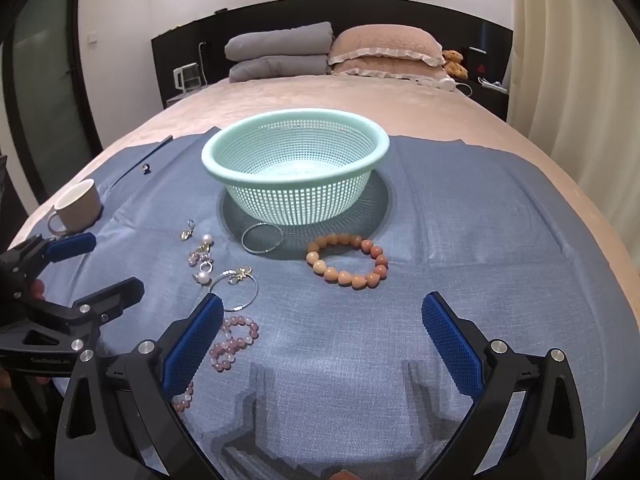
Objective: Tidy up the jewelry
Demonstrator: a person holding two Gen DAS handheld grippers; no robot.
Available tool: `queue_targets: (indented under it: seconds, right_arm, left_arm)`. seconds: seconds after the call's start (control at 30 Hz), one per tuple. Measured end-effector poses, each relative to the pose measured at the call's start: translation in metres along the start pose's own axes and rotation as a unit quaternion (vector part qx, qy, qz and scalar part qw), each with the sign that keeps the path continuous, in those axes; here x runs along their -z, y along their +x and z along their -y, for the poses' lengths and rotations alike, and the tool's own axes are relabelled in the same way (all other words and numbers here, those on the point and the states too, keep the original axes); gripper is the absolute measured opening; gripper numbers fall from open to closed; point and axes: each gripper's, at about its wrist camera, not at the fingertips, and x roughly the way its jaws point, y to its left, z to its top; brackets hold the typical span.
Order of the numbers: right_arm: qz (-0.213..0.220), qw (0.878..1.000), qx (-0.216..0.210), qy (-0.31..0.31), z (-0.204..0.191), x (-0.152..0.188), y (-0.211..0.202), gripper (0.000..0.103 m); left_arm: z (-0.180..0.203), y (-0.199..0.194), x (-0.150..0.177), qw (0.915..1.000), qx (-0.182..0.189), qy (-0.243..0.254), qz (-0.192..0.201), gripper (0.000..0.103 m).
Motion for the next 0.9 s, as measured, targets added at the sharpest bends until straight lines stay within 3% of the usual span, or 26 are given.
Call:
queue_targets:
  seconds: [0.9]
  right_arm:
    - [0.0, 1.0, 0.006, 0.007, 0.0036, -0.0021, -0.0006, 0.095]
  left_arm:
    - [0.0023, 0.0012, 0.0003, 0.9999, -0.01, 0.011, 0.008, 0.097]
